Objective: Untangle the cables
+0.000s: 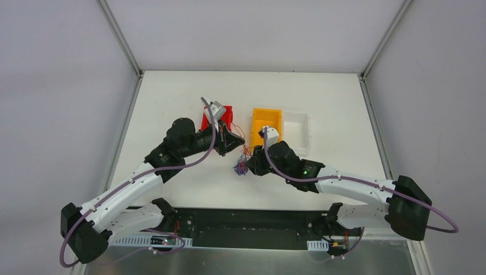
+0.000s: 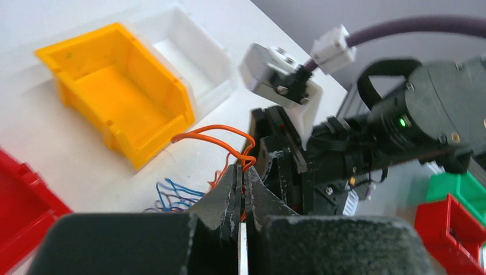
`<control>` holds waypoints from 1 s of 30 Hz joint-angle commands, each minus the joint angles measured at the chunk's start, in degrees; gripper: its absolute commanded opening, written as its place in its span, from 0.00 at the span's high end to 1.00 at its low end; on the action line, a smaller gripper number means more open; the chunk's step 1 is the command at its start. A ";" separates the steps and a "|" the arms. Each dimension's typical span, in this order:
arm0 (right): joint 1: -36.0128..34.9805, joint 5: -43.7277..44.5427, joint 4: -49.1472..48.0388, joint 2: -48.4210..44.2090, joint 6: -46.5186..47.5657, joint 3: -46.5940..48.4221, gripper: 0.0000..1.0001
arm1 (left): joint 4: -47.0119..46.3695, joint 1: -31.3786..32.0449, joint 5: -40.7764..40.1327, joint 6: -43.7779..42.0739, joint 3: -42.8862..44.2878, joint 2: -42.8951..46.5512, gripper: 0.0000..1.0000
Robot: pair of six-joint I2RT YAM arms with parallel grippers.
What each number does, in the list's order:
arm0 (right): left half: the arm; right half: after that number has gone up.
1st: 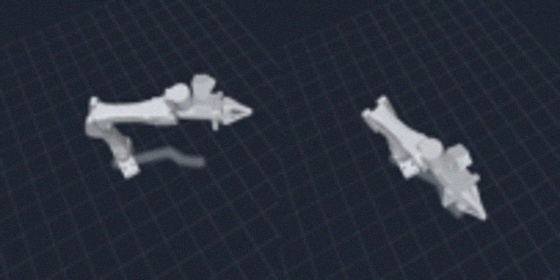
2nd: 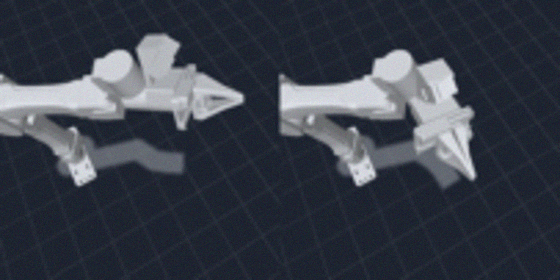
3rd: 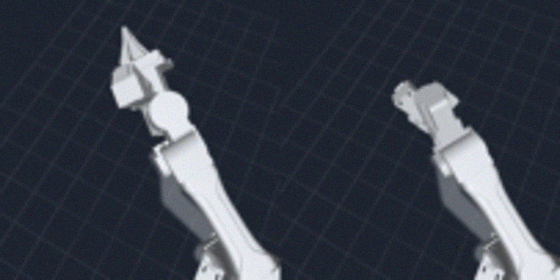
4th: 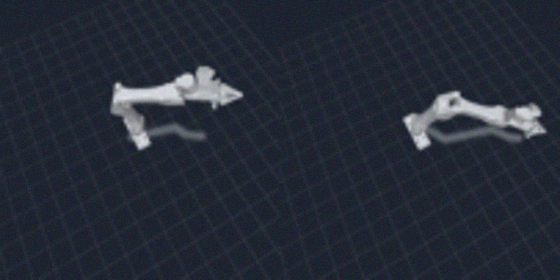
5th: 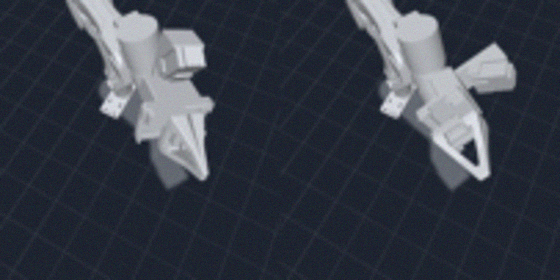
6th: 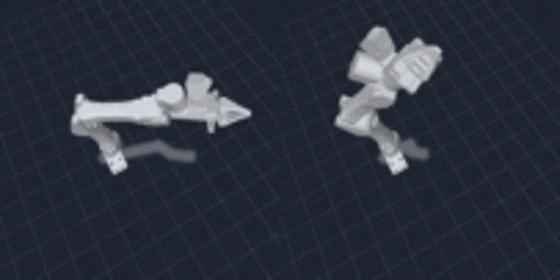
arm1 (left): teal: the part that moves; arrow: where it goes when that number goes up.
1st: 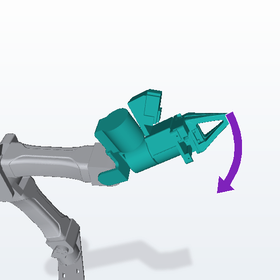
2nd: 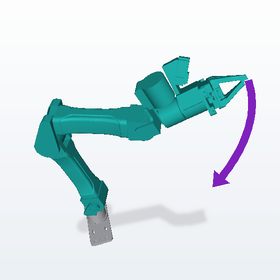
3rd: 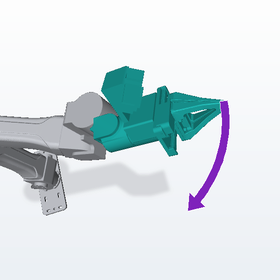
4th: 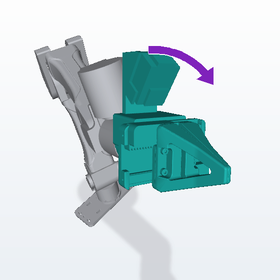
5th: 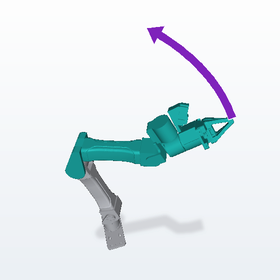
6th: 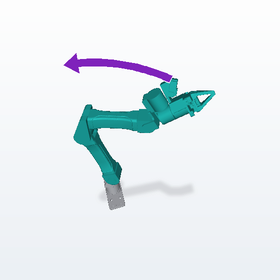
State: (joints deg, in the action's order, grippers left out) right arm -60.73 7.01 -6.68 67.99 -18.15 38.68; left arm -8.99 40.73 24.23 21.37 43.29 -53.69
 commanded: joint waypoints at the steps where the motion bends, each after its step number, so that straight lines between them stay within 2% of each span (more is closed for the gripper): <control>1: -0.10 8.95 -3.29 -0.63 -3.00 -0.99 0.87 | 5.88 -3.83 -9.90 6.50 6.27 0.50 1.00; 4: -0.10 12.40 -0.57 -2.88 -5.84 -4.05 0.96 | 6.82 -8.29 -10.20 7.66 6.39 2.04 1.00; 8: -0.10 16.60 3.98 -8.74 -9.40 -8.96 0.98 | 13.50 -13.34 -16.90 7.83 7.17 4.43 1.00; 14: 0.68 29.76 17.65 -18.29 -15.73 -11.73 1.00 | 20.40 -14.08 -31.42 4.47 6.44 8.65 1.00; 20: 5.06 35.08 27.45 -20.70 -22.50 -9.85 1.00 | 25.42 -14.05 -41.59 1.95 5.16 13.18 1.00; 21: 6.11 34.61 28.52 -20.22 -23.14 -9.32 0.94 | 26.12 -14.09 -42.45 1.56 5.03 13.78 1.00; 22: 7.13 33.98 29.38 -19.37 -23.56 -8.71 0.83 | 26.60 -14.10 -42.99 1.50 4.80 14.40 1.00; 24: 8.25 31.43 29.35 -18.07 -22.56 -7.49 0.54 | 26.70 -14.10 -41.81 1.08 4.11 15.59 1.00; 26: 8.29 26.62 25.91 -17.34 -17.79 -6.94 0.34 | 25.87 -14.10 -36.75 0.09 3.75 16.15 1.00; 30: 8.59 20.79 20.29 -16.45 -11.81 -6.21 0.17 | 24.39 -14.04 -27.05 -2.02 4.07 15.84 1.00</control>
State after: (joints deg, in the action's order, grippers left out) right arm -52.34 31.99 16.03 51.09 -36.10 30.28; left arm 17.78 26.57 -9.37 23.03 47.31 -37.50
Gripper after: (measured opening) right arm 0.764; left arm 0.011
